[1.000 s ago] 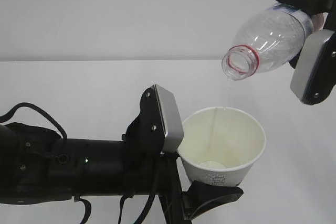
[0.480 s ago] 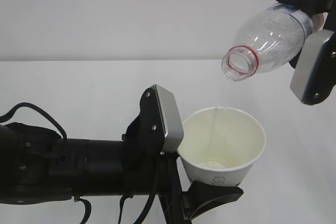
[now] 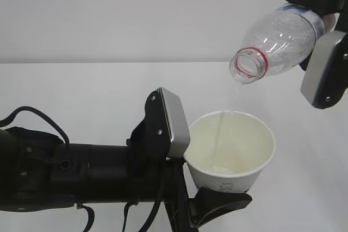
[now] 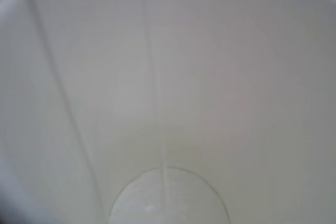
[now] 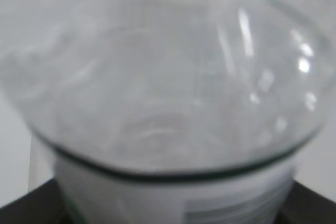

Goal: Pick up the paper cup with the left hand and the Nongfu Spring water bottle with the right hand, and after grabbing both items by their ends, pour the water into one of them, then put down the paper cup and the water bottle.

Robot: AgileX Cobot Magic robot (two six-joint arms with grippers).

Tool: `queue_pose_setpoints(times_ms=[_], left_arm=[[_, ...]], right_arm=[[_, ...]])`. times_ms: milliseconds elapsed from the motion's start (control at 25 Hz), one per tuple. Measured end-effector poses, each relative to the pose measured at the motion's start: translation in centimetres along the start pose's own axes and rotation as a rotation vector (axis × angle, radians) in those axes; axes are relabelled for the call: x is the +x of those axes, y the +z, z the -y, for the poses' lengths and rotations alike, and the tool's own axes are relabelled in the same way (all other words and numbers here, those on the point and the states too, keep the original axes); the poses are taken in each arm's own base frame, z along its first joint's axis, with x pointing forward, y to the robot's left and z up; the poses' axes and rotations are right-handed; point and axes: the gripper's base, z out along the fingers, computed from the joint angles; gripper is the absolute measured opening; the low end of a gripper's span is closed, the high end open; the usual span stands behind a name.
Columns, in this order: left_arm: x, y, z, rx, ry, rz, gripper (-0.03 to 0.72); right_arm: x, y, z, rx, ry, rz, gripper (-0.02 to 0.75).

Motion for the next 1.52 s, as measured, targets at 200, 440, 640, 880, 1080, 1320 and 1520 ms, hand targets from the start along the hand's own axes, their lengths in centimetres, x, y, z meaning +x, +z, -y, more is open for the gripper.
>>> queue_pose_setpoints(times_ms=[200, 440, 640, 880, 1080, 1320, 1520], left_arm=[[0.00, 0.00, 0.00, 0.000, 0.000, 0.000, 0.552], [0.00, 0.00, 0.00, 0.000, 0.000, 0.000, 0.552], [0.00, 0.00, 0.00, 0.000, 0.000, 0.000, 0.552], [0.00, 0.00, 0.00, 0.000, 0.000, 0.000, 0.552], [0.00, 0.00, 0.00, 0.000, 0.000, 0.000, 0.552], [0.00, 0.00, 0.00, 0.000, 0.000, 0.000, 0.552], [0.00, 0.00, 0.00, 0.000, 0.000, 0.000, 0.552]], right_arm=[[0.00, 0.00, 0.00, 0.000, -0.002, 0.000, 0.449], [0.00, 0.00, 0.00, 0.000, -0.007, 0.000, 0.449], [0.00, 0.00, 0.00, 0.000, -0.010, 0.000, 0.449], [0.00, 0.00, 0.00, 0.000, -0.012, 0.000, 0.449], [0.00, 0.00, 0.00, 0.000, -0.012, 0.000, 0.449], [0.00, 0.00, 0.00, 0.000, -0.014, 0.000, 0.449], [0.00, 0.00, 0.00, 0.000, -0.014, 0.000, 0.449]])
